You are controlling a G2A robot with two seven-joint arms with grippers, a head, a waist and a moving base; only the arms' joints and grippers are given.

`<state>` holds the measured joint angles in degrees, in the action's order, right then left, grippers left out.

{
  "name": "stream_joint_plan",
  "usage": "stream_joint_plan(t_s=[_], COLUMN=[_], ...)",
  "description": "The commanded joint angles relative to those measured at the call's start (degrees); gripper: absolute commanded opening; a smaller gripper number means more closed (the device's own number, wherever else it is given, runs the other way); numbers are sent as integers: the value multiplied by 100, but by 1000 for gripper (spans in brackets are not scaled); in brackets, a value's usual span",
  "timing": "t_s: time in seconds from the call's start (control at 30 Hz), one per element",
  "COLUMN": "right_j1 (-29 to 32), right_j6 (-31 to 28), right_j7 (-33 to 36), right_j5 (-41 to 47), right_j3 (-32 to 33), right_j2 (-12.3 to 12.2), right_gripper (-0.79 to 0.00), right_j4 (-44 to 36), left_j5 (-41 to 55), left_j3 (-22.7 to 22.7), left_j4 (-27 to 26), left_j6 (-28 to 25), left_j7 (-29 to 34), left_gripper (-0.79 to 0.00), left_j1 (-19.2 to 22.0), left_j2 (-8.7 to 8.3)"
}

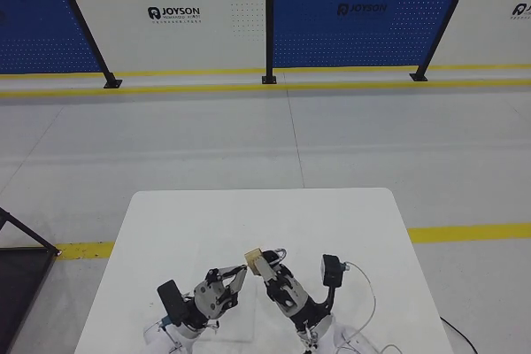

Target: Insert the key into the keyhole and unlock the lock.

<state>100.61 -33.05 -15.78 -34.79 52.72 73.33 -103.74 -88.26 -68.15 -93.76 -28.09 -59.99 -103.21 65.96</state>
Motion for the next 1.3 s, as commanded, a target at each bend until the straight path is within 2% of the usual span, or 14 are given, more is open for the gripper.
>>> stream_joint_plan(t_s=[0.0, 0.17, 0.3, 0.43, 0.53, 0.6, 0.7, 0.77, 0.93, 1.0, 1.03, 1.27], right_j1=[-11, -168, -460, -834, -1105, -1302, -1559, -1687, -1901, -1960, -1975, -1843], right_j6=[95, 394, 895, 1565, 1901, 1877, 1882, 1920, 2046, 2146, 2195, 2148], right_j7=[-89, -85, 558, 1492, 2324, 2918, 3491, 3677, 3776, 3742, 3709, 3516], right_j5=[-44, 23, -76, -728, -1043, -1172, -1631, -1943, -2292, -2373, -2437, -2686], right_j3=[40, 129, 149, -35, -276, -473, -838, -1071, -1455, -1518, -1546, -1442], right_j2=[4, 24, 29, 44, 71, 91, 136, 175, 278, 308, 317, 247], right_gripper=[-785, -785, -785, -785, -785, -785, -785, -785, -767, -172, 0, 0], right_j4=[8, 177, 462, 745, 1013, 1185, 1415, 1548, 1881, 1956, 1981, 1824], left_j5=[167, 697, 1399, 2243, 2513, 2600, 2720, 2758, 2758, 2758, 2758, 2758], left_j3=[-23, -316, -920, -1632, -2214, -2484, -2633, -2644, -2644, -2644, -2644, -2644], left_j4=[14, -52, -280, -508, -600, -669, -700, -671, -671, -671, -671, -671], left_j6=[-180, -922, -1740, -2450, -2511, -2398, -2343, -2249, -2249, -2249, -2249, -2249], left_j7=[44, 204, 405, 830, 1093, 1239, 1391, 1576, 1576, 1576, 1576, 1576], left_gripper=[0, 0, 0, 0, 0, 0, 0, 0, 0, 0, 0, 0], left_j1=[-16, -250, -660, -1160, -1466, -1616, -1768, -1795, -1795, -1795, -1795, -1795], left_j2=[-12, -104, -234, -365, -434, -454, -459, -455, -455, -455, -455, -455])
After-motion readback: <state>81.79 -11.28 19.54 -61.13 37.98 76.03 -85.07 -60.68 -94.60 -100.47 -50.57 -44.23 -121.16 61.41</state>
